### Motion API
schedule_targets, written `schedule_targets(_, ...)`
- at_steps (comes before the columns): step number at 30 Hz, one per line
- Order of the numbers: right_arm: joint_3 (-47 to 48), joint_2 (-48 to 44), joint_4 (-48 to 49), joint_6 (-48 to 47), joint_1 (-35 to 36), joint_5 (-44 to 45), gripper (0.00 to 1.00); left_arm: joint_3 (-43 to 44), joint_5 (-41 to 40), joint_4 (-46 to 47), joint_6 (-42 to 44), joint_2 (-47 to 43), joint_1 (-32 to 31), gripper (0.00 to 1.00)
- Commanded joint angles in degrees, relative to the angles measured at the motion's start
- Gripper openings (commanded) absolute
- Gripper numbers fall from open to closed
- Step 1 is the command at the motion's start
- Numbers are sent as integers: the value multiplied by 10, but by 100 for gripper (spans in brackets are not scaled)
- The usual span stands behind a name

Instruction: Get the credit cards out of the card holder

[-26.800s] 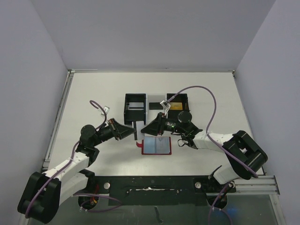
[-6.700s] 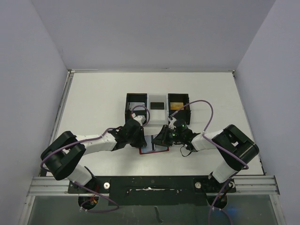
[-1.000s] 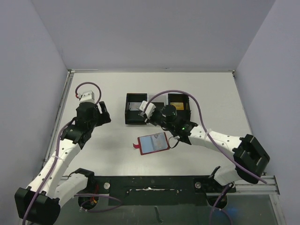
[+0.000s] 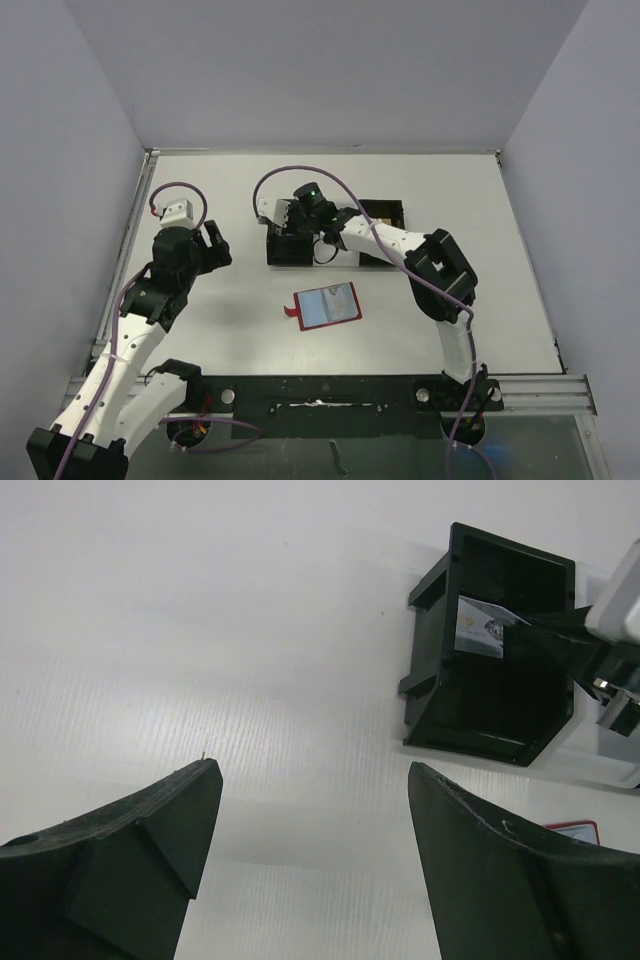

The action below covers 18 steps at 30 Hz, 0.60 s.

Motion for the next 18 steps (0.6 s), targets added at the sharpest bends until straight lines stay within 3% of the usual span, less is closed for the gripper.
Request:
schedule_targets(1,53,27,-27,-55,-3,30,0,4,11,37,9,-5,7,75)
schedule_targets(12,71,70,8,-119,-7,58,0,7,9,31,12,0,10,75)
schedule_targets(18,82,90,6,-129,-8,40,8,8,11,30,13,-2,10,75)
